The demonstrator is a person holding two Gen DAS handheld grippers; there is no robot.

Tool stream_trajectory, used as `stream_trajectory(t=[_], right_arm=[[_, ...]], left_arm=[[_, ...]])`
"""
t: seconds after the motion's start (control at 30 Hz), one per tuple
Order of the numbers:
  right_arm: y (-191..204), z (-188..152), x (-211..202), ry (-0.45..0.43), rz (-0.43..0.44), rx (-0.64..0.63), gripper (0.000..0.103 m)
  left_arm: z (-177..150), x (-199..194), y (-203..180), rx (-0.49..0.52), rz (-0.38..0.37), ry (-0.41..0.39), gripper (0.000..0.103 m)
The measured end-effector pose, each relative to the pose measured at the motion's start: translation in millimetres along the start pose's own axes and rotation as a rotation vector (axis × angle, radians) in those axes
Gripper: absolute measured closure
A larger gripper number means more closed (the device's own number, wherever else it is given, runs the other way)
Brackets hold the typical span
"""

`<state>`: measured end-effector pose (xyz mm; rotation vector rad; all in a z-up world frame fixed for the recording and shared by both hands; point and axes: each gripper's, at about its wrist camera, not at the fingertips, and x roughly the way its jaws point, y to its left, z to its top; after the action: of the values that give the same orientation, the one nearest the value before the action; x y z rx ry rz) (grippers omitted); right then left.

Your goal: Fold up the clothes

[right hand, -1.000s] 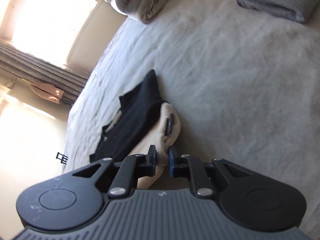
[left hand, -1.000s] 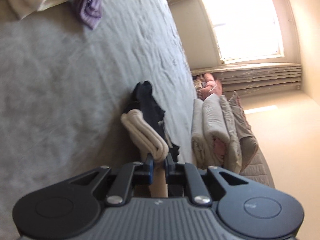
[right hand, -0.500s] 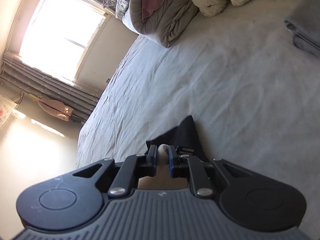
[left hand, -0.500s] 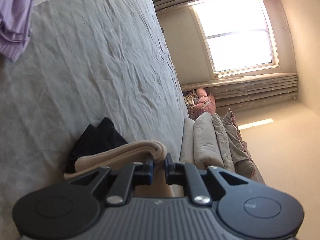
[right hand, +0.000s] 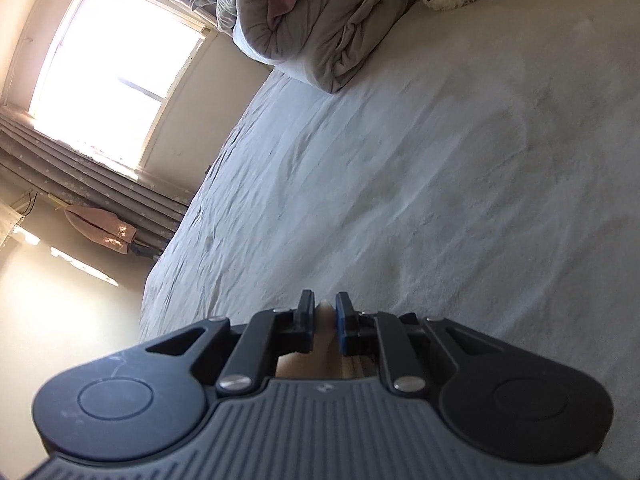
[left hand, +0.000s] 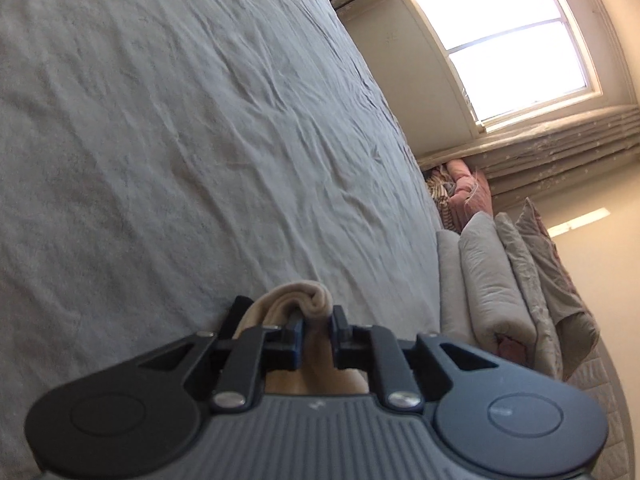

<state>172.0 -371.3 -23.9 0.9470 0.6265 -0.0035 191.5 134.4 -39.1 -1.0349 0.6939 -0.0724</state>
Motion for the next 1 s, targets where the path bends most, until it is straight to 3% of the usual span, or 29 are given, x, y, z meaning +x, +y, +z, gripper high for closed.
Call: stream_trajectory(t=[0.07,0.1,0.17,0.2,0.4,0.53,0.63,0.7,0.8,0.83,0.87,0.9,0.93,1.0], right_arm=[[0.6,-0.1,3.4,-0.015,-0.041,-0.051,0.082],[0.9,0.2,2.3,-0.020,-0.049,-0.070,0.081],[4.2,-0.7,-3.8,-0.043,-0.060,-0.123,0.065],[8.1,-2.1,-9.2,-0.065,-0.065,-0.163,0.063],[54.5,-42.7,-20.4,-0.105,-0.072,-0.515,0.061],[77.3,-86.1,-0.2,-0.055,-0.060,-0.717,0.061],[70.6,-98.4,13.4,-0.034,-0.095,-0.781,0.061],[56.6,-94.3,17.8,-0.045,-0.140,-0.790,0.061],[35.3,-79.9,13.4,-0.062,-0.168,-0.747,0.067],[28.0,-73.1,9.3,-0.068,-0.167,-0.719,0.068],[26.4,-69.3,4.1,-0.077,-0.168,-0.697,0.067],[26.8,-66.5,-1.5,-0.087,-0.170,-0.676,0.064],[29.4,-66.4,-6.2,-0.093,-0.167,-0.674,0.058],[36.1,-68.1,-14.9,-0.103,-0.160,-0.682,0.057]], left_arm=[[-0.5,0.3,-5.5,0.073,0.013,0.006,0.084],[-0.8,-1.8,-8.6,0.116,0.015,0.005,0.074],[-1.2,-11.4,-17.8,0.208,0.024,-0.031,0.056],[-1.9,-15.6,-23.2,0.261,0.027,-0.050,0.054],[-31.1,-13.6,-52.6,0.572,0.036,-0.036,0.054],[-49.2,-0.7,-47.3,0.690,0.080,-0.037,0.054],[-43.6,1.5,-22.6,0.718,0.119,-0.054,0.070],[-35.5,-5.9,-10.7,0.720,0.116,-0.063,0.088],[-20.0,-21.4,-1.9,0.653,0.095,-0.045,0.091],[-16.7,-28.0,-2.2,0.634,0.123,-0.061,0.088],[-13.3,-34.6,-2.6,0.614,0.152,-0.078,0.060],[-9.9,-41.2,-3.0,0.595,0.181,-0.095,0.044],[-6.2,-48.5,-1.0,0.566,0.164,-0.093,0.044],[-1.1,-62.2,3.0,0.491,0.134,-0.070,0.044]])
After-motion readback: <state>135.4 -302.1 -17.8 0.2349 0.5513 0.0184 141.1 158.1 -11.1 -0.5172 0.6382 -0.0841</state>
